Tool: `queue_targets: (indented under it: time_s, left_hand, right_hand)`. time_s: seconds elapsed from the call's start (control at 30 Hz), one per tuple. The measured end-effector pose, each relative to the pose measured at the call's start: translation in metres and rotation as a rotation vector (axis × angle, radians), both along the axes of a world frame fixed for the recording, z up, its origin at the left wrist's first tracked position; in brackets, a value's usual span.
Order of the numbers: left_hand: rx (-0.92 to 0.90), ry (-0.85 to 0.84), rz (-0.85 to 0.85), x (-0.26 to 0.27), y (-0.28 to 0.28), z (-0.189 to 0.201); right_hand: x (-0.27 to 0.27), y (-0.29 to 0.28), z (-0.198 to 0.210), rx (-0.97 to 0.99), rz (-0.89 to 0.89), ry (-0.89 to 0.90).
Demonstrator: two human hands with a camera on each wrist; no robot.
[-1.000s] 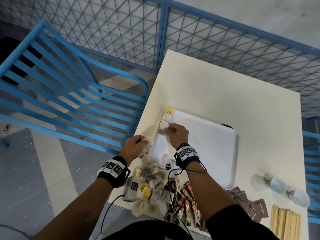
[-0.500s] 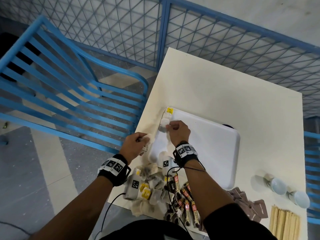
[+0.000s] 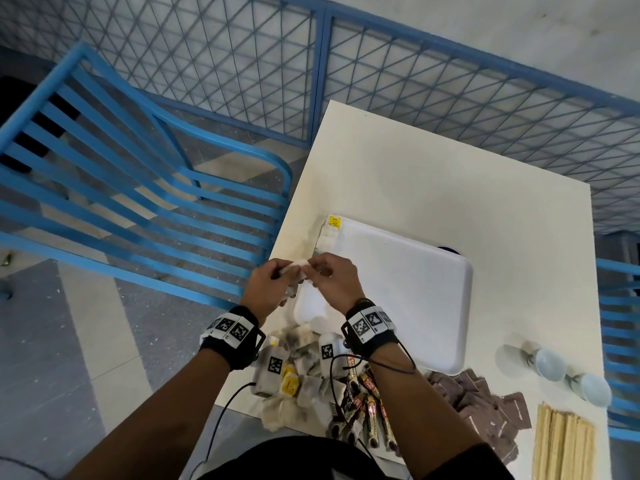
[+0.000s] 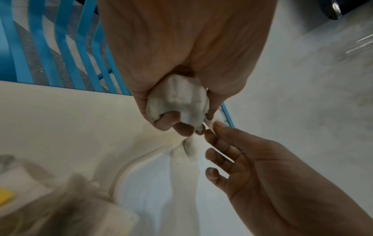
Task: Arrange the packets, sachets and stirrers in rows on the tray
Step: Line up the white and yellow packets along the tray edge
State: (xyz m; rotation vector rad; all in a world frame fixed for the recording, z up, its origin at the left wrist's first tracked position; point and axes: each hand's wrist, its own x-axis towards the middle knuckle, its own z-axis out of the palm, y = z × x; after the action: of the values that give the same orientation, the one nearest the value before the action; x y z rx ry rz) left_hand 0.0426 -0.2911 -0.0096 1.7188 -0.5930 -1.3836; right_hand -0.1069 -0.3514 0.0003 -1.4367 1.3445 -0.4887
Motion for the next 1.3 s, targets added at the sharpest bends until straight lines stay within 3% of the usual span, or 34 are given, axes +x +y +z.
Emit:
queue_targets:
  time_s: [0.13,0.37,0.6,0.9,1.1,1.3]
  left_hand:
    - [-0.001,0.008,-0.033,-0.002,0.004,0.008]
    - [-0.028,0.036,-0.013,-0.006,0.01,0.013]
    - [0.013,0.009,-0.071,-0.009,0.017,0.014]
    - [0.007,0.024,-0.054,-0.01,0.017,0.012]
    - [0.066,0.038,-0.026,-0.009,0.015,0.006]
    - [0.142,0.148,-0.012,-0.003,0.017,0.0]
  right_hand:
    - [-0.004,-0.005,0.009,-0.132,-0.018,0.024]
    - [-0.001,-0.003,0.009,-0.093,-0.022,-0.003]
    - [-0.004,-0.002,0.013,-0.216,-0.053,-0.006]
    - [-0.012,0.008,-0.001,0.033,0.004,0.024]
    - [-0.016,0.005,-0.007,-0.029,-0.035,0.049]
    - [-0.023,-0.013,-0.021,-0.016,-0.141,0.23]
